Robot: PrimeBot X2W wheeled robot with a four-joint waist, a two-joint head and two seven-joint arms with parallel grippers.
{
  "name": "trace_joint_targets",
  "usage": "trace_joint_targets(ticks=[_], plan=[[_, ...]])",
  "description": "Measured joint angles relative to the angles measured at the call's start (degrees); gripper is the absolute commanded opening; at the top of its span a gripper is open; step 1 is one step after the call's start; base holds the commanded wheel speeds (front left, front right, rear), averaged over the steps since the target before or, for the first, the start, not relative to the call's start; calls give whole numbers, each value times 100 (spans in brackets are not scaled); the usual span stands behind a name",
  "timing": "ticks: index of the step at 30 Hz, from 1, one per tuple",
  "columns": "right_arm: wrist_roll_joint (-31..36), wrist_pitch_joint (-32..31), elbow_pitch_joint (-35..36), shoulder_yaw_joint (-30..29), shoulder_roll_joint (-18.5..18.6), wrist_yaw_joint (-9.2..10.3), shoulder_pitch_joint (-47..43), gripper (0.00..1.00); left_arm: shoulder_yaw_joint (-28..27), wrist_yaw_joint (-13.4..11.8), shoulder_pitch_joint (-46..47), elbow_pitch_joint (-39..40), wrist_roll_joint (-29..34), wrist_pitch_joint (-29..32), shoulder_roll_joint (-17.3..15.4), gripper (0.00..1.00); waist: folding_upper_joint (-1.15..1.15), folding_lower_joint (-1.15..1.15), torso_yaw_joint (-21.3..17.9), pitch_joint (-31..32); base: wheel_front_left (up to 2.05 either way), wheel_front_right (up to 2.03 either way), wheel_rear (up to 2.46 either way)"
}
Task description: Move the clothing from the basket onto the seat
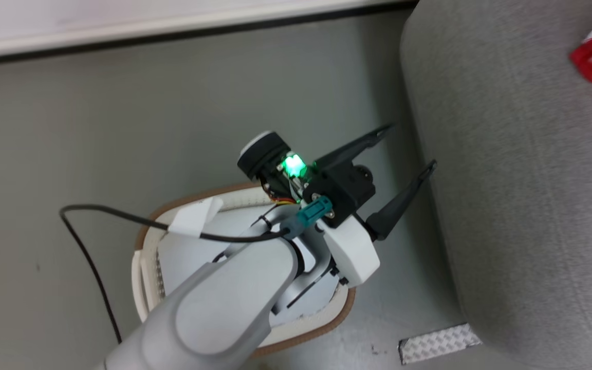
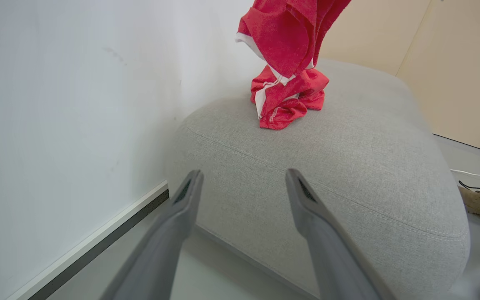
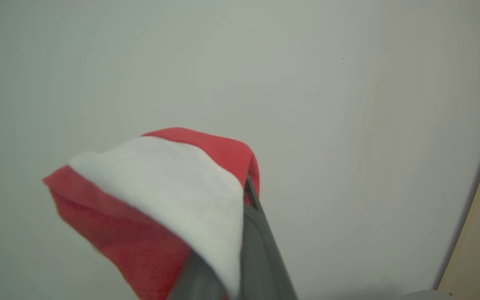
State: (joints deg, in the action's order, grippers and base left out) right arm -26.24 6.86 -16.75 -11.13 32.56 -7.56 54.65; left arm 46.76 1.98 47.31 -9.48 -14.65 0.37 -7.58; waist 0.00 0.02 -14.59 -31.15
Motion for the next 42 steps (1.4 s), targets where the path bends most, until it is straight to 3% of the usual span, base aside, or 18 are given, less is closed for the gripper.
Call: trace_joint_targets(ticks=[7,16,17,18,19,24,33,42], plan=[[1069,19,-1527,-835,530,0,984,0,78,51,417,-45,105,-55,109,100,0,0,355,-771,0,0,0],[2075,636,-3535,-1783,114,0,570,0,229,47,622,-261,156,-247,271,100,0,-1,804,-1209,0,0,0],[2143,686,-3656,-1866,56,0,528,4,230,38,617,-304,155,-256,266,100,0,-1,818,-1190,0,0,0],[2205,725,-3751,-1940,2,0,494,22,221,22,612,-337,154,-281,257,100,0,-1,818,-1160,0,0,0],[2305,748,-3806,-2007,-29,0,455,98,209,9,602,-367,149,-307,248,100,0,-1,812,-1123,0,0,0],[2325,810,-3794,-2071,-303,0,179,100,162,-82,430,-522,62,-452,165,100,0,-1,762,-849,0,0,0],[1918,817,-2242,-1510,-806,0,-1438,100,-26,-425,-217,-831,-149,-797,-12,100,0,-3,718,13,0,0,0],[1574,829,-428,-915,-1584,0,-3476,100,-479,-891,-1356,-1212,-761,-1216,-165,100,0,-4,888,1207,0,0,0]])
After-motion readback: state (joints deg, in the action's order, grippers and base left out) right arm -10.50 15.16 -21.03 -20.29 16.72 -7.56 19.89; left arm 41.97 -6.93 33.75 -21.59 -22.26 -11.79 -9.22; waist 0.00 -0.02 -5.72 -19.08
